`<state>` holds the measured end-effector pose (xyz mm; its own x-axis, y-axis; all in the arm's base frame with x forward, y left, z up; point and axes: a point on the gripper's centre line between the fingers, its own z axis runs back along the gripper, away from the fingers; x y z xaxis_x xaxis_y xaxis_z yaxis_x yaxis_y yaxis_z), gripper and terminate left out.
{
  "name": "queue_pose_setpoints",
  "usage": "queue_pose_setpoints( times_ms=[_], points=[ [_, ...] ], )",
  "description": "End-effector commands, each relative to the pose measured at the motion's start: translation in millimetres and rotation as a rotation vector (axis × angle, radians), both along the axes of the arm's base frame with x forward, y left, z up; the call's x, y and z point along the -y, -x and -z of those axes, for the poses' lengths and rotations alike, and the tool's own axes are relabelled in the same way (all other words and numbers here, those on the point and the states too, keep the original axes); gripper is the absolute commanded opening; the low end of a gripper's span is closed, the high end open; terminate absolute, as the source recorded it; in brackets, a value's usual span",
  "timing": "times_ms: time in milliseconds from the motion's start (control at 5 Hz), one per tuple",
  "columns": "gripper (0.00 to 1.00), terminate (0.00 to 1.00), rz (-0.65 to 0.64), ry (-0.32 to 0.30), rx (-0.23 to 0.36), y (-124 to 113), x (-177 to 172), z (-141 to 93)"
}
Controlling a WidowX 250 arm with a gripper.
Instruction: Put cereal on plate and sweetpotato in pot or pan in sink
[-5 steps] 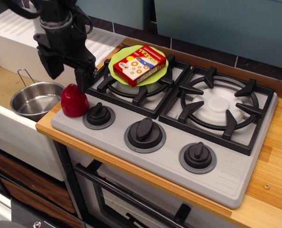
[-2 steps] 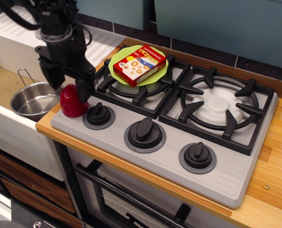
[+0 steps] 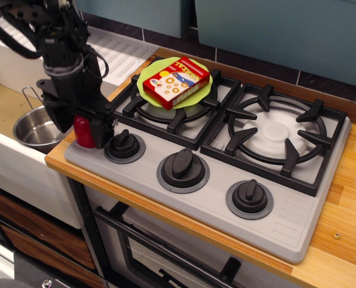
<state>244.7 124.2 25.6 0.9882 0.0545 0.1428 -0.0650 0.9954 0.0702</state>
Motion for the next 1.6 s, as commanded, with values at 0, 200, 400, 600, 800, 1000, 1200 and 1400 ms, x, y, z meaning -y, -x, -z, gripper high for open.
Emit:
queue_pose_setpoints(
  times_ms=[0,200,400,600,800,1000,1200,1400],
  points=[
    [0.00,0.00,0.002,0.002,0.045,-7,6,-7],
    [0.00,0.00,0.012,0.003,0.052,-10,6,-8],
    [0.00,0.00,0.029,-0.009,0.050,-10,4,-19],
    [0.00,0.00,0.059,-0.017,0.039,-8,-3,-41],
    [0.00,0.00,0.110,-0.020,0.040,-14,-18,-57],
    [0.00,0.00,0.151,-0.026,0.044,-24,-39,-63],
    [0.00,0.00,0.174,-0.010,0.048,-33,-57,-59],
    [0.00,0.00,0.190,0.007,0.064,-33,-75,-39]
  ],
)
